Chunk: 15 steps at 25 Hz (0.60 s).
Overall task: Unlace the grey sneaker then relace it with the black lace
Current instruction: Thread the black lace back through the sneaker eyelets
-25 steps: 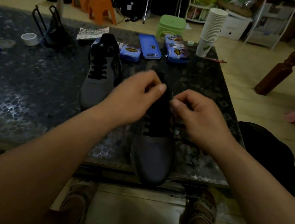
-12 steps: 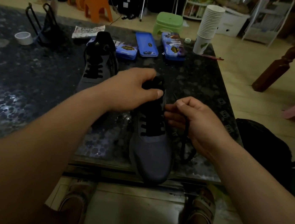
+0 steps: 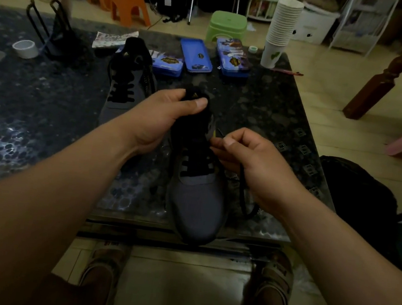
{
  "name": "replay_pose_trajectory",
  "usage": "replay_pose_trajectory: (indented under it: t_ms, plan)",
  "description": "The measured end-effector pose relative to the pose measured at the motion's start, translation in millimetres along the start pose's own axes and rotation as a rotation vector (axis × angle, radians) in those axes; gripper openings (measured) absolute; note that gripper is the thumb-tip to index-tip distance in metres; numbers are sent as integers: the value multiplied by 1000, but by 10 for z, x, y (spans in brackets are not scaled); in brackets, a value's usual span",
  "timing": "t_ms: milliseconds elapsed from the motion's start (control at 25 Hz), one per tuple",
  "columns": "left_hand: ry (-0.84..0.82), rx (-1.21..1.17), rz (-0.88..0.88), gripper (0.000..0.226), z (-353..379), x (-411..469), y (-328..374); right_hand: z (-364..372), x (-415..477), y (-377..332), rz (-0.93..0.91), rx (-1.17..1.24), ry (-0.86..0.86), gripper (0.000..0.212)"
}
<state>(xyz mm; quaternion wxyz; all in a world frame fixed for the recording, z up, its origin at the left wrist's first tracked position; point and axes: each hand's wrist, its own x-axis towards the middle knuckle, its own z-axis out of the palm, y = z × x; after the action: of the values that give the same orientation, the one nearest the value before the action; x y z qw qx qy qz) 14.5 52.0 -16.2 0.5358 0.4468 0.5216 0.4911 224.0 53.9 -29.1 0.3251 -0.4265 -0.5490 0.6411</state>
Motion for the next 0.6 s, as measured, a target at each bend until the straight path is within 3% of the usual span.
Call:
replay_pose_trajectory:
  t_ms: [320, 600]
  plan:
    - [-25, 31, -50, 29, -23, -5, 43, -17, -63, -3, -197, -282, 122, 9]
    - [-14, 32, -61, 23, -8, -25, 70, 2, -37, 61, -280, -507, 110, 9]
